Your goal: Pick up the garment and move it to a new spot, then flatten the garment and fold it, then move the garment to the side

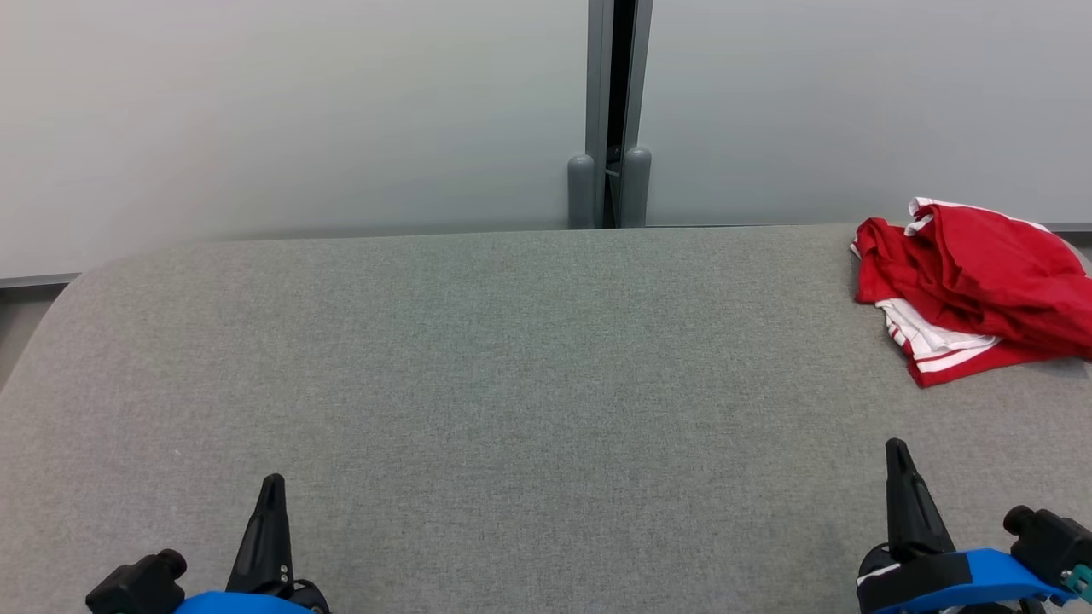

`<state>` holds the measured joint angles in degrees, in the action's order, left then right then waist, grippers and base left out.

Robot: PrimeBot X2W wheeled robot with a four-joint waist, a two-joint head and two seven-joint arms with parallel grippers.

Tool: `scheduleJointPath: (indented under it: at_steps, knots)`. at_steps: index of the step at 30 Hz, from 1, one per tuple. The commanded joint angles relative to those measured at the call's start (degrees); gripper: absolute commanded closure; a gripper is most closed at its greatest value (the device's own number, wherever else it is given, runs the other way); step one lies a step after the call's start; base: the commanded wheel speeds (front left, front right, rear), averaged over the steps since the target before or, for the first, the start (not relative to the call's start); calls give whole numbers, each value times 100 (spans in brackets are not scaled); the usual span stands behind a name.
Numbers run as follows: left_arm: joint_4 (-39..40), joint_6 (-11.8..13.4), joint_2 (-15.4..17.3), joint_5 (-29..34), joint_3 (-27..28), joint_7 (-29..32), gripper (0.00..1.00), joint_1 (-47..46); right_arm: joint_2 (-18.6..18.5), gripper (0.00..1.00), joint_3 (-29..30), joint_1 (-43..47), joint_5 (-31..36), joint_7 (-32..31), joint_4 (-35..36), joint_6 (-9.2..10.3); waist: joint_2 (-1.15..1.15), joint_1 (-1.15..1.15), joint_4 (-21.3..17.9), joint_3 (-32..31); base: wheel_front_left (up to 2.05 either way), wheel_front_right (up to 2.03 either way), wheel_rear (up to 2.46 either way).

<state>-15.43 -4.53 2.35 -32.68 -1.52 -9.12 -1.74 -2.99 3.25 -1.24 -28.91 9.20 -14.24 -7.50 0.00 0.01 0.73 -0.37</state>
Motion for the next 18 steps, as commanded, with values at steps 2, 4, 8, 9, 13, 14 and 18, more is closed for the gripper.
scheduleJointPath:
  at_steps: [2,4,8,9,13,14,18]
  knots:
    - [102,-33,30,-372,82,84,100,-178,1,100,35,-188,-409,-88,87,0,0,0,-2,1,0,0,0]
    - [103,-41,31,-546,104,130,100,-188,2,100,45,-199,-590,-133,86,0,0,-1,-4,2,0,0,0]
    - [107,-59,34,-880,147,218,100,-209,2,100,62,-219,-945,-222,83,0,0,-1,-6,4,0,0,0]
    - [108,-64,34,-962,159,242,100,-214,2,100,67,-225,-1032,-244,82,0,0,-1,-7,5,0,0,0]
    - [111,-77,37,-1276,201,323,100,-237,3,100,83,-249,-1365,-327,79,0,0,-1,-10,7,0,0,0]
    - [112,-82,37,-1352,212,344,100,-242,3,100,87,-255,-1449,-349,79,1,0,-1,-11,7,0,0,0]
    - [114,-93,39,-1579,242,403,100,-256,4,100,99,-268,-1686,-410,77,1,0,-1,-13,9,0,0,0]
